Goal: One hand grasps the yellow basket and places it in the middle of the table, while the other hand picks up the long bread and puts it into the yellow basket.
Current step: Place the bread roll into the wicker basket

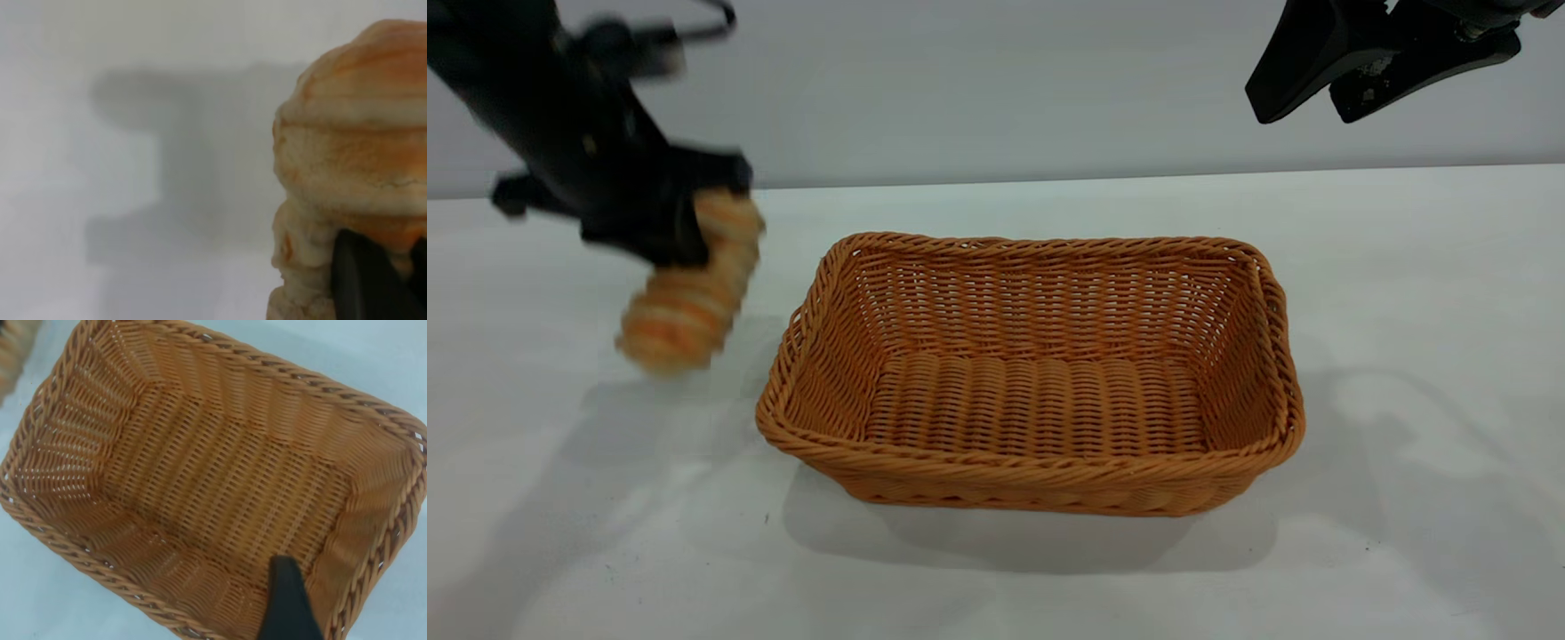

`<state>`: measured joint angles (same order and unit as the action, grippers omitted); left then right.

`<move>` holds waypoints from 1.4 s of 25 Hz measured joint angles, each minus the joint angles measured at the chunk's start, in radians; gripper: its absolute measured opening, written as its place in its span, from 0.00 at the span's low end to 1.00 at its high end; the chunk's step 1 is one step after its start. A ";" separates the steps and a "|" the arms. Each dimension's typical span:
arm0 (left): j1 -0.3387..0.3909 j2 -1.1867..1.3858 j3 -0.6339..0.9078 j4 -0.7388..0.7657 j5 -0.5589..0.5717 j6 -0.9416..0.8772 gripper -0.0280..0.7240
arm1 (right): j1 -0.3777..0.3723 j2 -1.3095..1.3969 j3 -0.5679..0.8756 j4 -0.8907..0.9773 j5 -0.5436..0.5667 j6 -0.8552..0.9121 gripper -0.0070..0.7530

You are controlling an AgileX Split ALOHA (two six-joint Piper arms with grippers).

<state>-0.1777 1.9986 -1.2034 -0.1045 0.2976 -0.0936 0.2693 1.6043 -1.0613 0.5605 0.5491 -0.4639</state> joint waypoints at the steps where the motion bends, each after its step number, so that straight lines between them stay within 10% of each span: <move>1: -0.008 -0.028 0.000 0.000 0.001 -0.001 0.13 | 0.000 0.000 0.000 0.000 0.000 -0.004 0.76; 14: -0.317 -0.133 0.000 -0.027 -0.053 0.001 0.13 | 0.000 0.000 0.000 0.001 0.000 -0.007 0.76; 24: -0.354 0.009 0.000 -0.026 -0.131 0.030 0.16 | 0.000 -0.008 0.000 0.001 -0.002 -0.018 0.76; 35: -0.354 0.021 0.000 -0.026 -0.270 0.073 0.86 | 0.000 -0.083 0.000 0.002 -0.009 -0.036 0.76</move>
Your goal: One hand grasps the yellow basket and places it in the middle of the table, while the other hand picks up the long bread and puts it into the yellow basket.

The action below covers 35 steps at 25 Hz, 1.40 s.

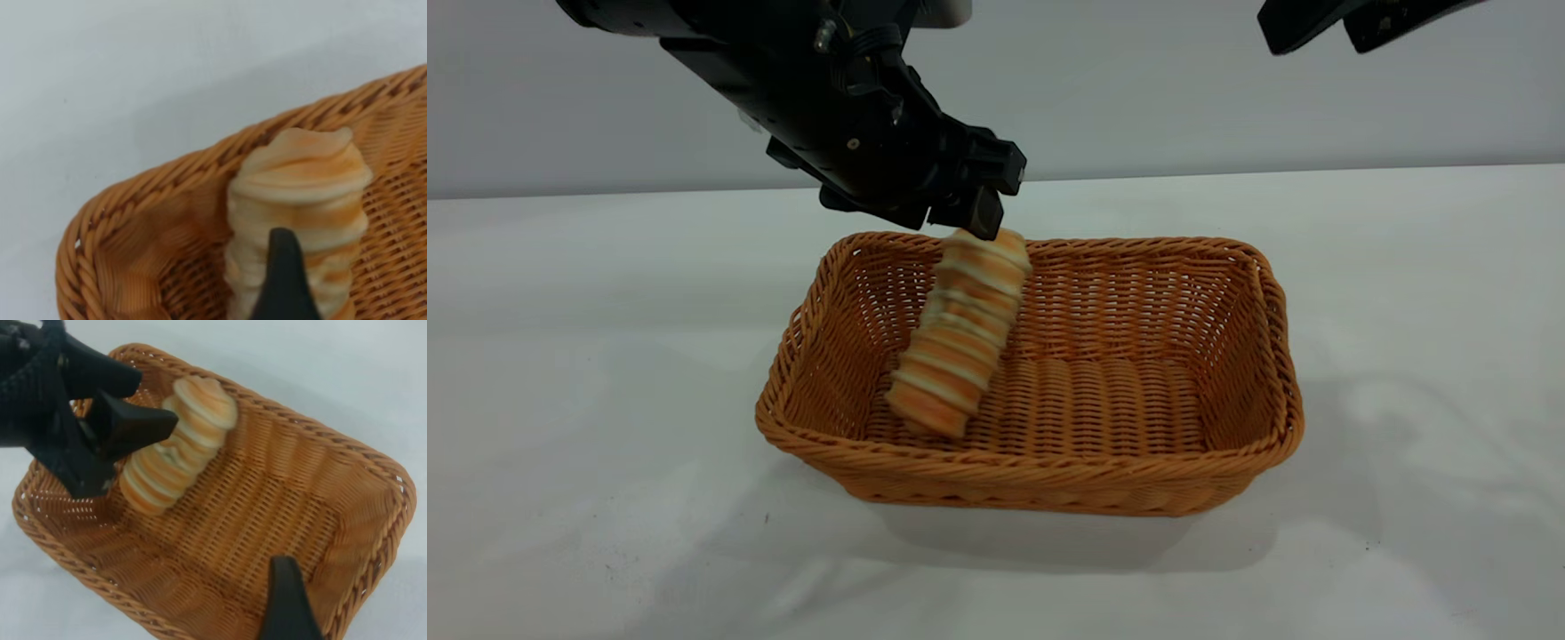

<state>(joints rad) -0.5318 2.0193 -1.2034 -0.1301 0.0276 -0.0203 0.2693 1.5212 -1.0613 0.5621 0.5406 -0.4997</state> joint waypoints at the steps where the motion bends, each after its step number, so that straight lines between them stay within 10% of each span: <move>1: 0.000 -0.005 0.000 0.011 0.005 0.007 0.88 | 0.000 -0.008 0.000 -0.001 0.006 0.000 0.76; 8: 0.017 -0.158 0.000 0.091 0.142 0.069 0.85 | 0.000 -0.111 0.000 -0.071 0.102 -0.004 0.76; 20: 0.134 -0.597 0.023 0.102 0.722 0.198 0.77 | 0.000 -0.477 0.002 -0.161 0.391 0.004 0.76; 35: 0.134 -1.316 0.406 0.098 0.994 0.213 0.77 | 0.000 -0.935 0.164 -0.162 0.586 0.073 0.76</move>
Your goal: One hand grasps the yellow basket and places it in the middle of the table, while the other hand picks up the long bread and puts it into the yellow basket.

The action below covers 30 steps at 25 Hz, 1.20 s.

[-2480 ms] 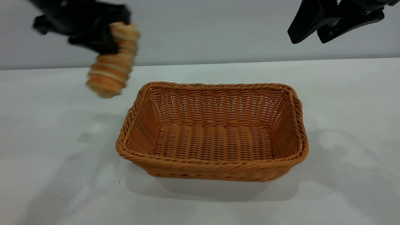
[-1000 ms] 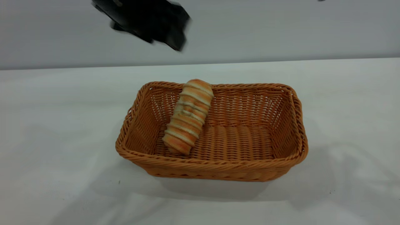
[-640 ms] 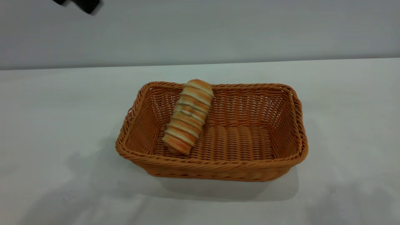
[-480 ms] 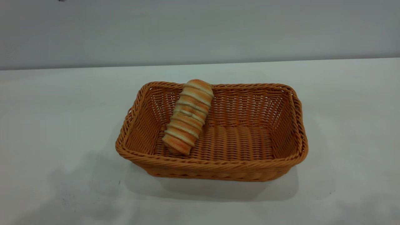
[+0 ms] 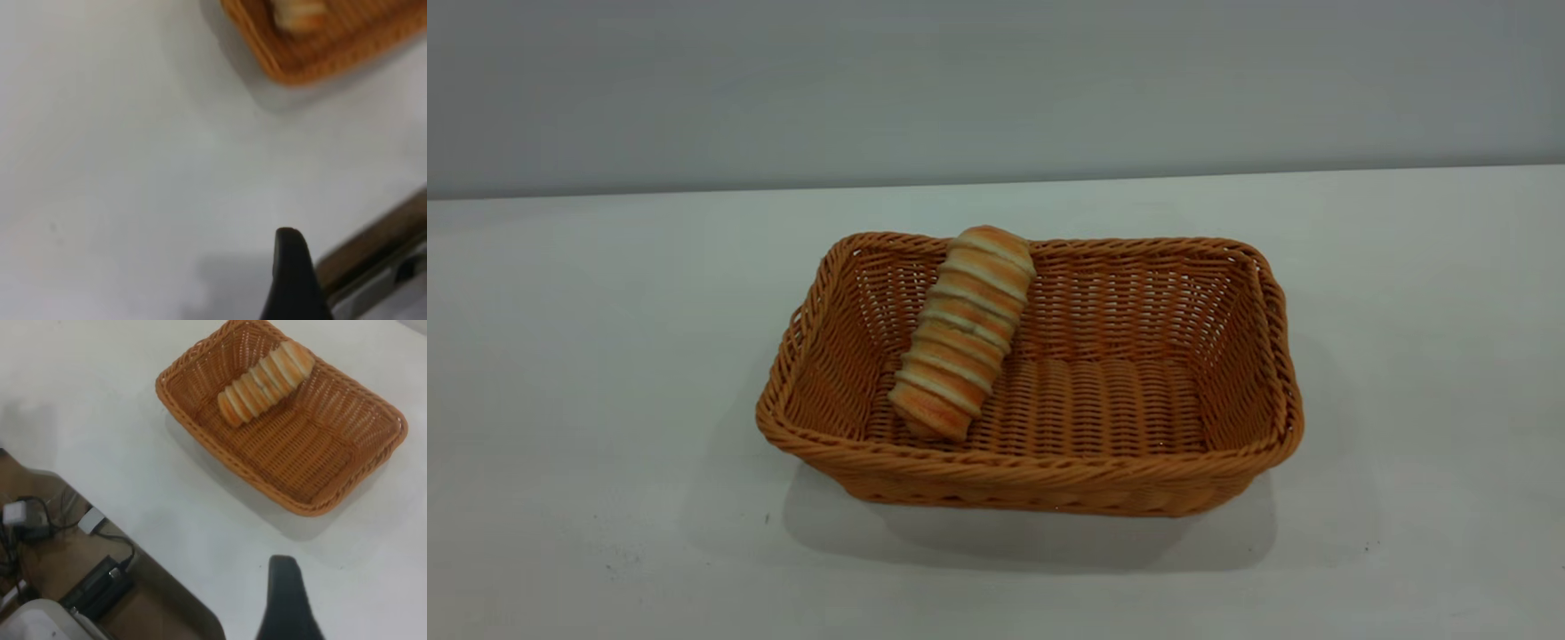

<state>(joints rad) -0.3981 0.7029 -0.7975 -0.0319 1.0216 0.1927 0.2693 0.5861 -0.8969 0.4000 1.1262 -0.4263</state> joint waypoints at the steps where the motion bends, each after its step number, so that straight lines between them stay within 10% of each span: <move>1: 0.000 -0.049 0.026 -0.001 0.011 -0.001 0.77 | 0.000 -0.032 0.016 0.000 0.005 0.003 0.76; 11: 0.000 -0.419 0.284 -0.023 0.059 -0.041 0.77 | 0.000 -0.268 0.219 -0.030 0.041 0.079 0.76; 30: 0.000 -0.599 0.293 -0.019 0.128 -0.056 0.77 | 0.000 -0.528 0.404 -0.315 0.041 0.273 0.76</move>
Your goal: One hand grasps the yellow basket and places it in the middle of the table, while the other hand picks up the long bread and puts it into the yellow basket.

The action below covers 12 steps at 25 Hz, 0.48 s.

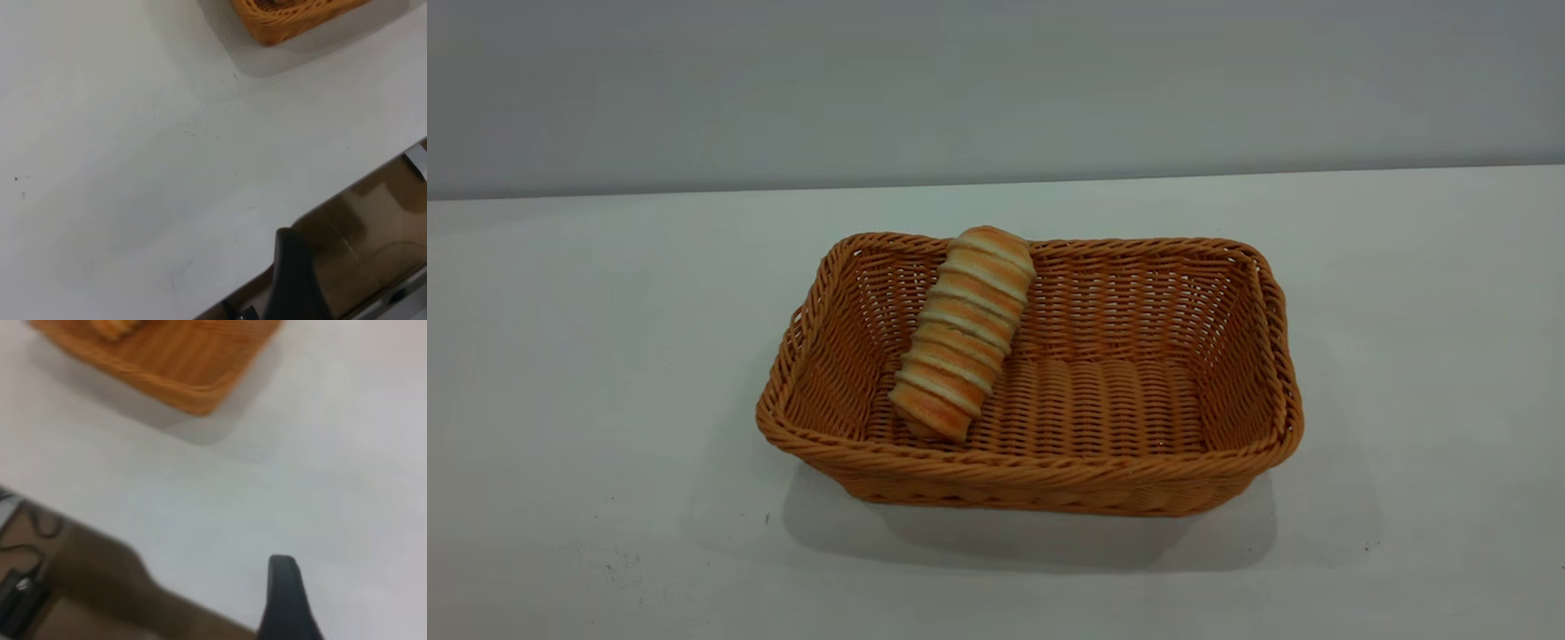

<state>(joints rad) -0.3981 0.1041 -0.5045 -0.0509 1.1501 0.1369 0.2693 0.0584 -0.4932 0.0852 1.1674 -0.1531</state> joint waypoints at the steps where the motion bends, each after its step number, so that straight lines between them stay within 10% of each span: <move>1: 0.000 0.000 0.000 -0.002 0.000 -0.003 0.77 | 0.000 0.000 0.000 -0.012 0.000 0.007 0.76; 12: 0.000 0.000 0.000 -0.006 0.000 -0.033 0.77 | 0.000 0.000 0.000 -0.026 0.000 0.040 0.76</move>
<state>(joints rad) -0.3981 0.1041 -0.5045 -0.0569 1.1501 0.1037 0.2693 0.0586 -0.4932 0.0590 1.1674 -0.1135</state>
